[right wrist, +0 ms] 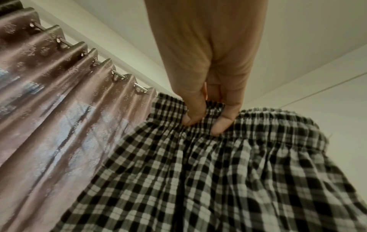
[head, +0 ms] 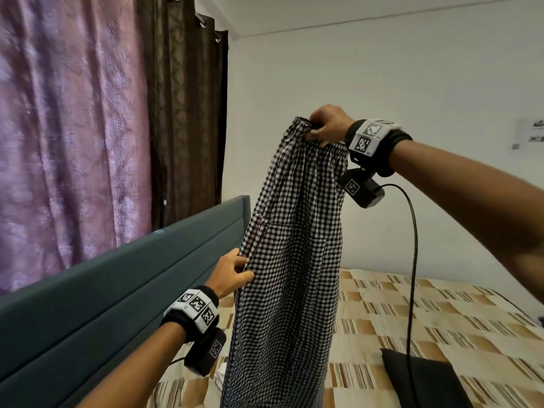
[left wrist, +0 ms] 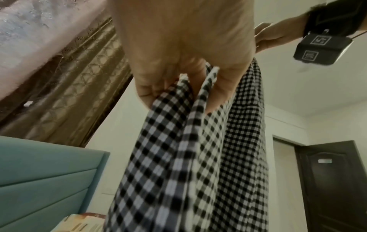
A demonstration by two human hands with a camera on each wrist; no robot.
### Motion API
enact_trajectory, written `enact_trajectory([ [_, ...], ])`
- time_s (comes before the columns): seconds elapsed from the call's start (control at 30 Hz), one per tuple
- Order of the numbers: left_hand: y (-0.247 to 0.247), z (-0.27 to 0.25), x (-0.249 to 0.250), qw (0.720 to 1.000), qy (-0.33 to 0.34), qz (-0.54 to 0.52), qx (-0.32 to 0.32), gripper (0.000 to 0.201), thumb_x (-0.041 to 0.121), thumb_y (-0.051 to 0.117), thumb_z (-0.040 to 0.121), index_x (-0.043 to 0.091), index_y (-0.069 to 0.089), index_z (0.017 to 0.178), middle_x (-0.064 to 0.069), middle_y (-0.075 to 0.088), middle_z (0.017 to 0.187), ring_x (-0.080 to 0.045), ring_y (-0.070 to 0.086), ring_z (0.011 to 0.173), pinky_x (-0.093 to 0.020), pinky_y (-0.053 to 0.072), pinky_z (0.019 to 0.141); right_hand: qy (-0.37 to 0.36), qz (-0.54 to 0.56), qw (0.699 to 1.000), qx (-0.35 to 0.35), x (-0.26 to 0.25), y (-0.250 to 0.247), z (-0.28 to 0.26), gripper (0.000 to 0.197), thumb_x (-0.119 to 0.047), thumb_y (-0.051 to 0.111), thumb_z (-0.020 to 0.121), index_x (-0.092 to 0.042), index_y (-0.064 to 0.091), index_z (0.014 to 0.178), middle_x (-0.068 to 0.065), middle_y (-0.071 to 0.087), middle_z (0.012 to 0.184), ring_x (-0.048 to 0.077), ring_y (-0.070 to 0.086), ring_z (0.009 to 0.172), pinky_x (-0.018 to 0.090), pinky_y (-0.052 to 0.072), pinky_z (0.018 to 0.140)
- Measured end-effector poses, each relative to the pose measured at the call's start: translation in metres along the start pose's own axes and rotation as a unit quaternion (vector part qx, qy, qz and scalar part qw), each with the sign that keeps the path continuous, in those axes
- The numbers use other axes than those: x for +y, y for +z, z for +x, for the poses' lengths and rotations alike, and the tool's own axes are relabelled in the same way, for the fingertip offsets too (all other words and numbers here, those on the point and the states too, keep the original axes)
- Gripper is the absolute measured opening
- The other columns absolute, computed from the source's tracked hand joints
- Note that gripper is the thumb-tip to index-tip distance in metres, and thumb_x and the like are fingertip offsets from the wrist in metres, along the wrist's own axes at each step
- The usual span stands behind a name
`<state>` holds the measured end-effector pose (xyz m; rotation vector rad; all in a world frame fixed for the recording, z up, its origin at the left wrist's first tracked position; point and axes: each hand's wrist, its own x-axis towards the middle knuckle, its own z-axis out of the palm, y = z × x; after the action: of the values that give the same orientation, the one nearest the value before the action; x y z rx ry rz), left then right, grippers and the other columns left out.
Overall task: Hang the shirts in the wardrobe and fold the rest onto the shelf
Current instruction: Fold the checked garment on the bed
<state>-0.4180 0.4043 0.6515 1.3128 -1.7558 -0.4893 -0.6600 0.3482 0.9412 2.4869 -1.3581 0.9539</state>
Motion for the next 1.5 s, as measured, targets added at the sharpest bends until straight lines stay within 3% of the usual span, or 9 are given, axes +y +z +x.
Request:
enact_trajectory([
  [0.13,-0.002,-0.001,-0.016,0.989,-0.076,0.105,-0.072,0.030,0.008,0.059,0.082,0.012,0.045,0.056,-0.001,0.047,0.060,-0.011,0.044,0.054,-0.017,0.032,0.049,0.023,0.007,1.000,0.000,0.017,0.006,-0.002,0.032,-0.006,0.069,0.084,-0.013,0.048,0.061,0.002,0.049,0.064,0.023,0.057,0.066,0.014,0.048,0.040],
  [0.27,-0.032,0.000,-0.057,0.990,-0.090,0.102,-0.033,0.031,-0.002,0.059,0.082,0.015,0.055,0.056,0.011,0.054,0.050,-0.004,0.048,0.053,-0.025,0.039,0.057,0.039,-0.010,0.999,-0.003,0.030,0.018,-0.004,0.012,-0.006,0.070,0.083,0.001,0.063,0.089,0.013,0.056,0.084,0.025,0.059,0.072,0.027,0.053,0.052],
  [0.4,-0.064,-0.015,-0.105,0.985,-0.128,0.070,0.091,0.022,-0.015,0.056,0.080,-0.003,0.071,0.091,-0.022,0.070,0.089,0.004,0.055,0.066,-0.022,0.049,0.071,0.023,-0.007,1.000,-0.002,0.017,0.053,0.002,0.023,-0.007,0.071,0.081,0.009,0.064,0.094,0.014,0.057,0.081,0.027,0.061,0.079,0.033,0.053,0.062],
  [0.5,-0.090,-0.033,-0.120,0.973,-0.142,0.051,0.177,0.026,-0.018,0.056,0.079,-0.015,0.064,0.103,-0.017,0.063,0.099,0.025,0.045,0.048,-0.004,0.040,0.060,0.002,0.001,1.000,0.015,-0.004,0.088,0.009,0.016,-0.008,0.066,0.082,0.007,0.063,0.088,0.014,0.052,0.079,0.019,0.050,0.078,0.027,0.034,0.064],
  [0.63,-0.142,-0.048,-0.136,0.955,-0.163,0.066,0.238,0.026,-0.014,0.058,0.080,-0.010,0.066,0.105,-0.021,0.068,0.102,0.000,0.056,0.079,-0.009,0.042,0.073,0.014,0.036,0.999,0.035,-0.032,0.134,0.028,0.022,-0.009,0.059,0.084,0.010,0.062,0.095,0.026,0.058,0.090,0.021,0.047,0.080,0.023,0.023,0.065],
  [0.77,-0.194,-0.060,-0.163,0.940,-0.173,0.091,0.280,0.023,-0.014,0.057,0.079,-0.010,0.066,0.100,0.031,0.058,0.051,0.020,0.051,0.052,0.002,0.038,0.061,0.010,0.086,0.995,0.050,-0.072,0.169,0.049,0.035,-0.022,0.055,0.079,0.007,0.062,0.097,0.022,0.058,0.090,0.017,0.041,0.080,0.022,0.021,0.065],
  [0.97,-0.216,-0.110,-0.149,0.921,-0.180,0.078,0.337,0.034,-0.005,0.059,0.082,0.025,0.043,0.085,-0.005,0.055,0.080,-0.010,0.053,0.069,-0.023,0.040,0.072,-0.053,0.132,0.988,0.063,-0.116,0.175,0.052,0.007,-0.027,0.047,0.072,-0.023,0.042,0.070,0.003,0.043,0.076,0.011,0.038,0.081,0.023,0.024,0.062],
  [1.2,-0.161,-0.171,-0.140,0.967,-0.145,0.070,0.198,0.024,-0.011,0.067,0.074,0.011,0.060,0.081,-0.004,0.059,0.074,0.015,0.053,0.057,0.000,0.041,0.064,-0.046,0.168,0.984,-0.025,-0.066,0.177,0.002,0.013,-0.011,0.070,0.076,-0.014,0.057,0.077,0.003,0.051,0.073,0.007,0.046,0.069,0.021,0.034,0.061],
  [1.5,0.020,-0.228,-0.177,0.969,-0.217,0.060,-0.106,0.032,0.002,0.072,0.069,0.025,0.051,0.060,0.014,0.054,0.051,0.006,0.050,0.052,-0.013,0.036,0.057,-0.004,0.113,0.965,-0.239,0.069,0.211,-0.169,0.026,0.018,0.062,0.076,0.013,0.062,0.102,0.029,0.065,0.100,0.018,0.061,0.090,0.020,0.043,0.080],
])
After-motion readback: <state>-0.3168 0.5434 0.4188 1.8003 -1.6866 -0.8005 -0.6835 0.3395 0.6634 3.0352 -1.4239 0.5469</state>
